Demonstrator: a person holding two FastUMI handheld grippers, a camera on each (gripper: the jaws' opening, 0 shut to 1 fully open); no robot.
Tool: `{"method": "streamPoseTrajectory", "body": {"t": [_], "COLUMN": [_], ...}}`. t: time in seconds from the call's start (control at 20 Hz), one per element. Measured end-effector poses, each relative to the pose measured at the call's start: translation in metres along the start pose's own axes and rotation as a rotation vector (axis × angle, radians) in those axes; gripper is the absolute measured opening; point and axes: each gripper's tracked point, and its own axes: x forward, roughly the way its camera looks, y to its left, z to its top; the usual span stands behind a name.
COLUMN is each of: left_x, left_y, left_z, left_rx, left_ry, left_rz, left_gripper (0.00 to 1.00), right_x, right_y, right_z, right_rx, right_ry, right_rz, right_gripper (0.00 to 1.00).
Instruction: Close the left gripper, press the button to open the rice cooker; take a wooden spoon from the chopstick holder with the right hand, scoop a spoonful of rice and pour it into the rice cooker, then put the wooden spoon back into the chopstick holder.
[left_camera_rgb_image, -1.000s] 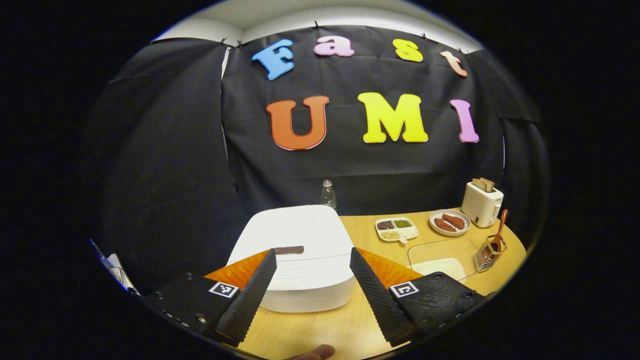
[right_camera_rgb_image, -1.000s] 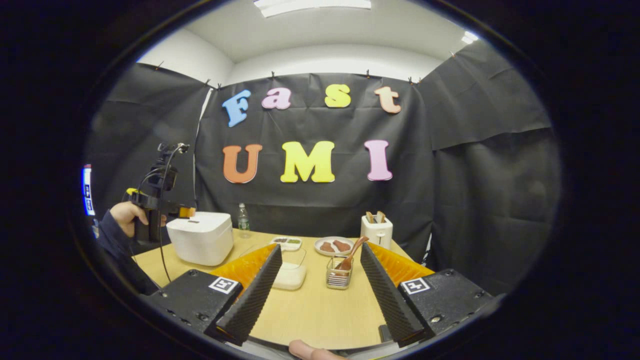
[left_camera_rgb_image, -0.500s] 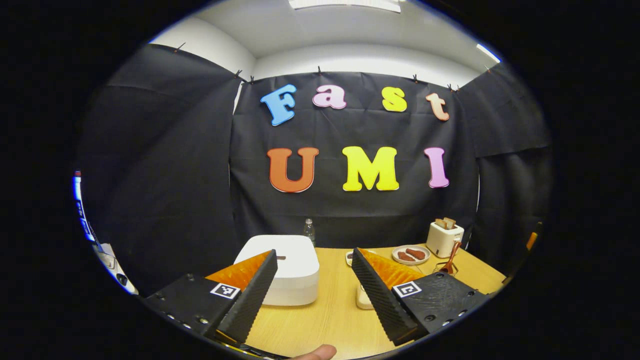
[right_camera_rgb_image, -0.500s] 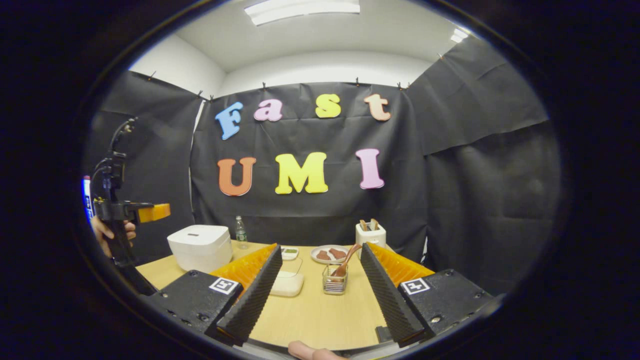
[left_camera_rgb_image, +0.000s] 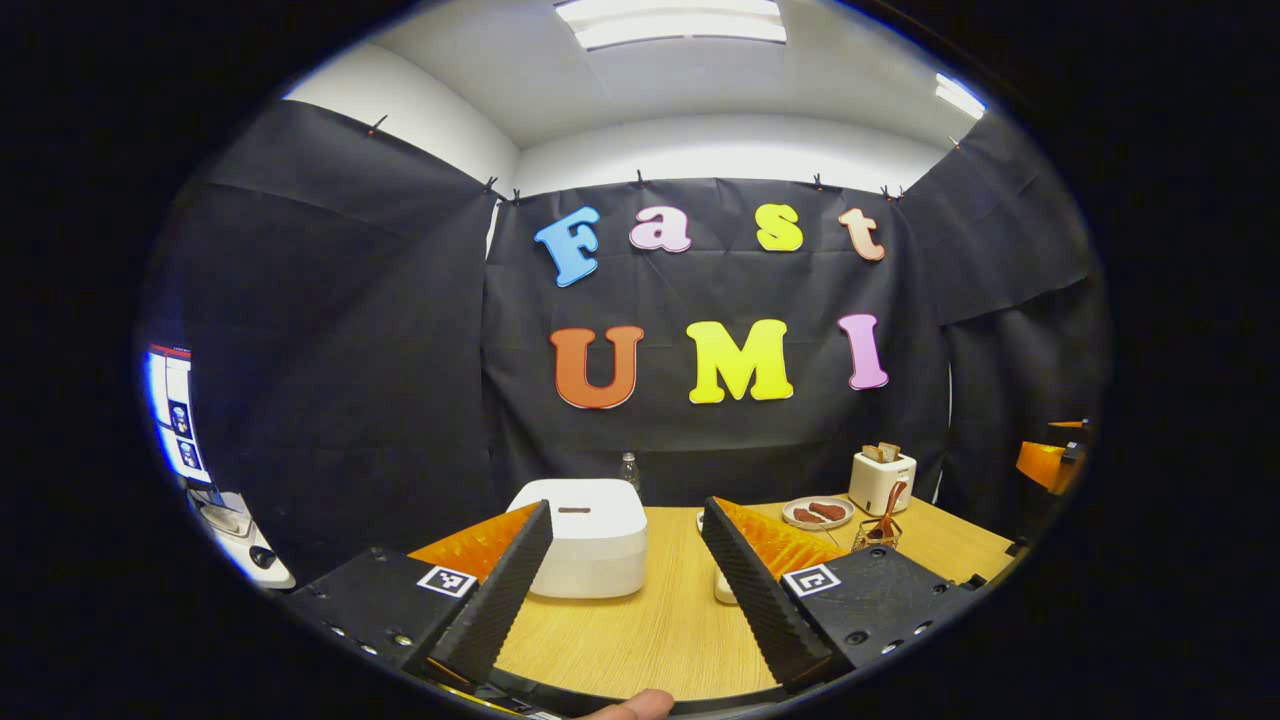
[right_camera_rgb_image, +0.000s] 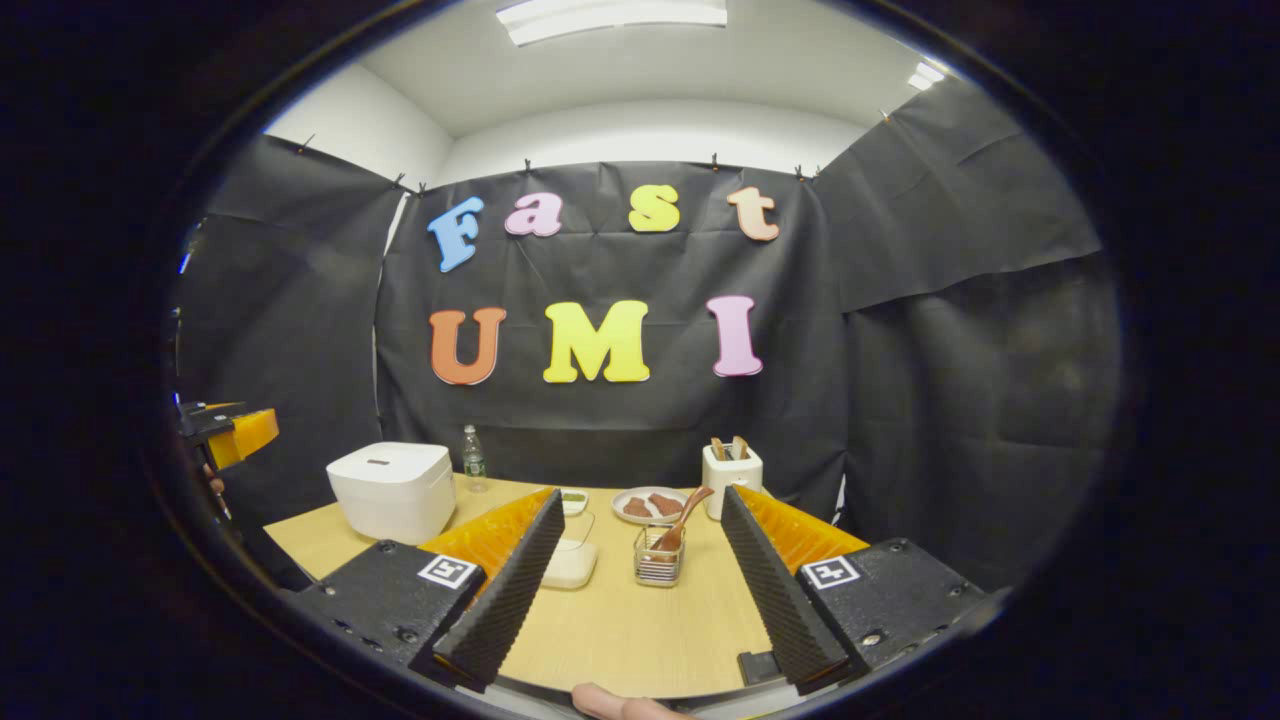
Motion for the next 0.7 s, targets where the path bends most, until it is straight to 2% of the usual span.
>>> {"method": "streamPoseTrajectory", "body": {"t": [0.35, 0.7], "left_x": [-0.008, -0.017], "left_y": [-0.018, -0.024], "left_z": [0.015, 0.021], "left_rx": [0.029, 0.026], "left_ry": [-0.060, -0.085], "left_rz": [-0.050, -0.082], "left_gripper": [0.95, 0.95], "right_x": [0.010, 0.008], "right_y": [0.000, 0.014], "right_z": [0.008, 0.013], "right_rx": [-0.021, -0.010], "right_ry": [0.014, 0.014], "right_rz": [-0.019, 0.012], "right_gripper": [1.00, 1.00]}}
